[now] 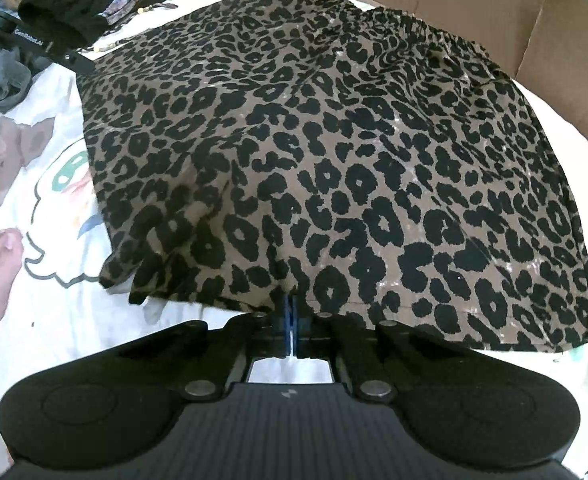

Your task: Fold clothes

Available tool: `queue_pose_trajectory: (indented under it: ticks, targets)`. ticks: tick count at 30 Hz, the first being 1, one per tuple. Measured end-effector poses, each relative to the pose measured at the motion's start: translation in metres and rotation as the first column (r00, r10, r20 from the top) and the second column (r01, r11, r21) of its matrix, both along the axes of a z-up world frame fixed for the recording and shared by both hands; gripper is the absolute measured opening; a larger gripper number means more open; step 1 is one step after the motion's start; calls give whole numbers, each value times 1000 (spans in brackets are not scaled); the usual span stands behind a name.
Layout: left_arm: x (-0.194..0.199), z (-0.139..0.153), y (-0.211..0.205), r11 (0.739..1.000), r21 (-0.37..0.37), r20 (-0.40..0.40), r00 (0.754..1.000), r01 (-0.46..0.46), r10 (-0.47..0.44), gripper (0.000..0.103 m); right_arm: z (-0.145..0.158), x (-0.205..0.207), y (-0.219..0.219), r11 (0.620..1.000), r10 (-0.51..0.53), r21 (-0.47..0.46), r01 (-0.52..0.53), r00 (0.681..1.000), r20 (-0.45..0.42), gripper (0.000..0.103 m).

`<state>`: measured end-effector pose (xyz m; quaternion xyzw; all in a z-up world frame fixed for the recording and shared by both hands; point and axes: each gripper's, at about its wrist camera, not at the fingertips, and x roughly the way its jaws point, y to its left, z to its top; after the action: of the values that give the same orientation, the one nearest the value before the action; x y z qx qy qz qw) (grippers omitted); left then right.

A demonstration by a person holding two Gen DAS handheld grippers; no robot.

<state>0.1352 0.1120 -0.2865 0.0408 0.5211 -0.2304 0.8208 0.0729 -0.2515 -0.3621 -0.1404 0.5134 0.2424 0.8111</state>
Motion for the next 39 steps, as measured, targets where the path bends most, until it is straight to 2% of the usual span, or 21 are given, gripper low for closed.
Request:
queue_pose_trajectory:
  ticks: [7,12,15,20,24,28,32,35,39]
  targets:
    - [-1,-12,-17,999,-17,-57,997,46,-47,20,12,4,-6,998,-54,31,55,998,-7,0]
    - [-11,-14,-43,992,-31,-51,991,123,-124,23,22,8,-11,993,-98,60,98,995,-6,5]
    - [-13,-14,-59,989,-48,-54,988,142,-144,23,30,17,-13,984,-154,101,148,987,45,12]
    - [-11,-19,-82,986,-47,-54,985,162,-165,29,20,44,-3,975,-199,122,187,975,102,25]
    - [-15,-29,-96,979,-32,-71,977,200,-202,29,3,56,2,972,-216,110,206,972,89,28]
    - [-25,-42,-102,973,6,-78,970,231,-230,29,-12,44,-1,976,-210,82,203,975,76,27]
    - [-40,-44,-103,956,57,-47,957,289,-286,30,-15,19,-3,985,-172,38,169,980,97,28]
    - [-49,-41,-100,945,79,-52,948,318,-315,30,-13,0,-3,988,-152,19,151,984,97,28]
    - [-55,-32,-86,944,78,-62,947,321,-316,30,-5,-8,-12,977,-214,39,212,975,64,28]
